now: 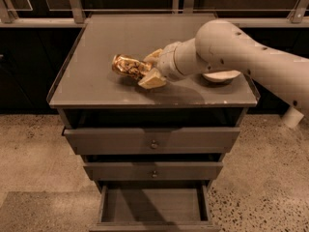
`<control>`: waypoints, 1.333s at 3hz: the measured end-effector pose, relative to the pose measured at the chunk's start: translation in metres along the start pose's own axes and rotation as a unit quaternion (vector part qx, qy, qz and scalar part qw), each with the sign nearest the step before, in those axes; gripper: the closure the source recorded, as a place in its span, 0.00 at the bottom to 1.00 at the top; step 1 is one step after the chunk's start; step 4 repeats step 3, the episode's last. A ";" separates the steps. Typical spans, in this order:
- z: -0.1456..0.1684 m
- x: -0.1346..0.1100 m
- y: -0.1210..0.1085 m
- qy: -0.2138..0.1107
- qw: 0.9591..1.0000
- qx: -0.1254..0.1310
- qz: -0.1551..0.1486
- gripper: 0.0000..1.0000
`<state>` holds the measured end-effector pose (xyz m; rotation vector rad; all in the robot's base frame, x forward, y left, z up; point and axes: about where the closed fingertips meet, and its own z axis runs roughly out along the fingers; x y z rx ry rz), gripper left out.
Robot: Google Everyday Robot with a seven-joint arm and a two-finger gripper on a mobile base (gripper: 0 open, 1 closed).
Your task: Pick orange can from bottom drawer and place on counter
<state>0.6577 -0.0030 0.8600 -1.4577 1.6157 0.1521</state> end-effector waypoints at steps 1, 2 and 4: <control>0.000 0.000 0.000 0.000 1.000 0.000 0.000 0.13; 0.000 0.000 0.000 0.000 1.000 0.000 0.000 0.00; 0.000 0.000 0.000 0.000 1.000 0.000 0.000 0.00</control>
Offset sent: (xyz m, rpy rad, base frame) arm 0.0000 0.0000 0.0000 0.0000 0.0000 0.0001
